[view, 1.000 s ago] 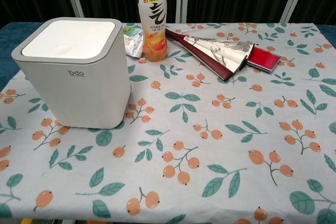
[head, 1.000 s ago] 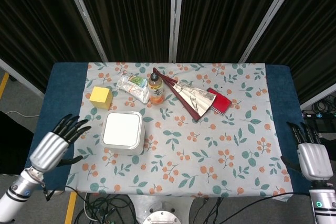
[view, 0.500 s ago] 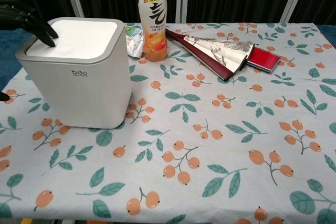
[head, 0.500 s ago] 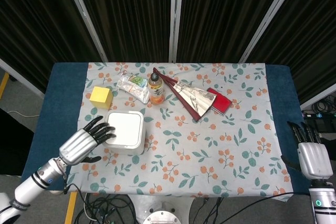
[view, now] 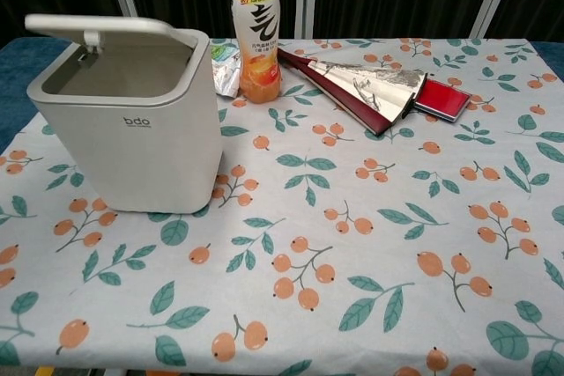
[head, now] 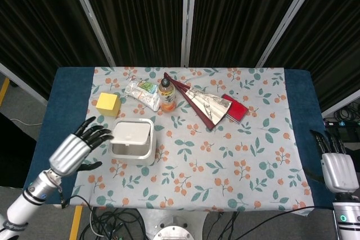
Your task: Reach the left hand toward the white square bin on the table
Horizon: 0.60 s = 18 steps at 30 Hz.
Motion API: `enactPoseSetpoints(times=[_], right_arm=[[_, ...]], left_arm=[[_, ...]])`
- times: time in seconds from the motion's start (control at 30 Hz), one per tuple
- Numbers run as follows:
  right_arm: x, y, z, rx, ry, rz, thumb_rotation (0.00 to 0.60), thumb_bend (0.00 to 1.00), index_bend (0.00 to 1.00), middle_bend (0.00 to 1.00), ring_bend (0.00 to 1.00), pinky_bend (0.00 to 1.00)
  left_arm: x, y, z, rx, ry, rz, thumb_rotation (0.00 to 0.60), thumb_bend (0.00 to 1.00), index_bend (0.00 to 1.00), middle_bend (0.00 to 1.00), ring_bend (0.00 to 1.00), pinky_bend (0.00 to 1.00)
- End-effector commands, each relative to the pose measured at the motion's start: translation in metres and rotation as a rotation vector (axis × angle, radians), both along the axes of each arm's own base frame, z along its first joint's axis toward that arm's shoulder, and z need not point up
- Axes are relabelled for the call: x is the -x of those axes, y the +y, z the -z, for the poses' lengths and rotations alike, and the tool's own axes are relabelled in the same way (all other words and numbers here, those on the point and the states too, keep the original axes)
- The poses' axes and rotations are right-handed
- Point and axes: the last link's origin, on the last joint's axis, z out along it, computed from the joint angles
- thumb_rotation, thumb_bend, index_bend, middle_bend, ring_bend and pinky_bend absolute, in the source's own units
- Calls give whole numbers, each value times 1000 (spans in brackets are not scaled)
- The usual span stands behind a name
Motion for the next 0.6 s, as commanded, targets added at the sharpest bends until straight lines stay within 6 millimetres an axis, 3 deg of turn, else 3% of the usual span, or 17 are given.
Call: enactPoseSetpoints(times=[0.03, 0.17, 0.27, 0.43, 0.6], right_arm=[[1, 1, -4, 14, 0, -1, 600, 69, 0, 107, 0, 0], [2, 0, -11, 38, 3, -7, 600, 68, 0, 108, 0, 0], [2, 0, -13, 45, 1, -10, 600, 69, 0, 108, 0, 0], [3, -1, -8, 17, -12, -12, 600, 70, 0, 86, 0, 0], [-1, 5, -6, 6, -43, -29, 600, 72, 0, 59, 0, 0]], left_arm=[[21, -9, -37, -164, -62, -97, 600, 26, 230, 208, 188, 54], [54, -17, -56, -260, -36, -272, 600, 26, 204, 186, 179, 49], [76, -25, -60, -287, 0, -398, 600, 27, 202, 176, 179, 47], [106, -42, -47, -263, 80, -561, 600, 26, 188, 147, 140, 29], [113, -60, -29, -270, 74, -598, 600, 26, 176, 137, 131, 23]])
